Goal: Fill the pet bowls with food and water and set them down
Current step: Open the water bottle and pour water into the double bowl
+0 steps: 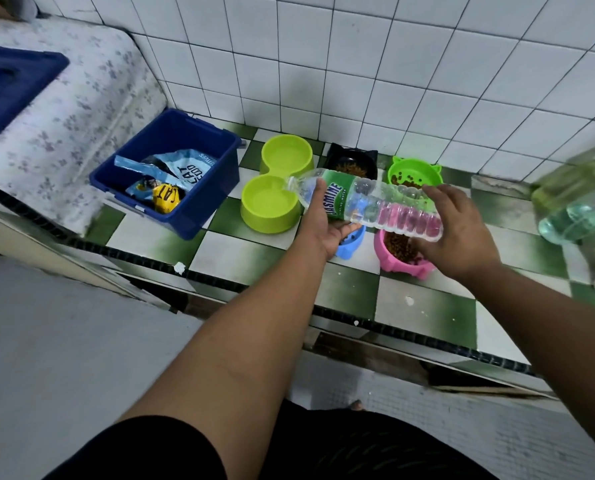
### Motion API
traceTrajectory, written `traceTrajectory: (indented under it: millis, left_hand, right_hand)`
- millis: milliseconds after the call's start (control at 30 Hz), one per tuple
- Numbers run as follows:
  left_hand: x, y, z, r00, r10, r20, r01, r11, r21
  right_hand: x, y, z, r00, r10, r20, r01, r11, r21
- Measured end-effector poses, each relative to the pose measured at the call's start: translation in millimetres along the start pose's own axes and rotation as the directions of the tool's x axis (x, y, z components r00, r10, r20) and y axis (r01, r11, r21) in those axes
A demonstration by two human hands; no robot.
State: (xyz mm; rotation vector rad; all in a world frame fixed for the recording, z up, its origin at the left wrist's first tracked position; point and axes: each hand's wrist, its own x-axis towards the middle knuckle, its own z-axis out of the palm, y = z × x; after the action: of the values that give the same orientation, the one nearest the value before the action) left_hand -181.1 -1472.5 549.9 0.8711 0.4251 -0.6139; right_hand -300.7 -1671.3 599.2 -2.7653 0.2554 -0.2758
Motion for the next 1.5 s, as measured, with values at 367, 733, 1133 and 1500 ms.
traceTrajectory:
  millis: [367,733,1133,1500]
  left_hand:
    - [1,0,-2,0.999,-0.033,0.019,0.034,0.998,-0.049]
    - [-4,-3,-2,1.0,-0.012,0.008,0.012,0.999,0.03]
    - [-9,5,0,0.997,0.066,-0.042,-0.059,0.988,0.141]
    - [-30,30,42,0.952,0.306,0.031,-0.301,0.909,0.286]
  right_hand:
    - [3,-3,-3,1.0,-0.012,-0.013,0.012,1.0,0.022]
    - [-7,3,11,0.999,0.043,-0.004,-0.043,0.999,0.023]
    - [-15,-7,22,0.997,0.071,-0.013,-0.07,0.997,0.039]
    - [-19,-14,28,0.971,0.227,-0.079,-0.218,0.97,0.109]
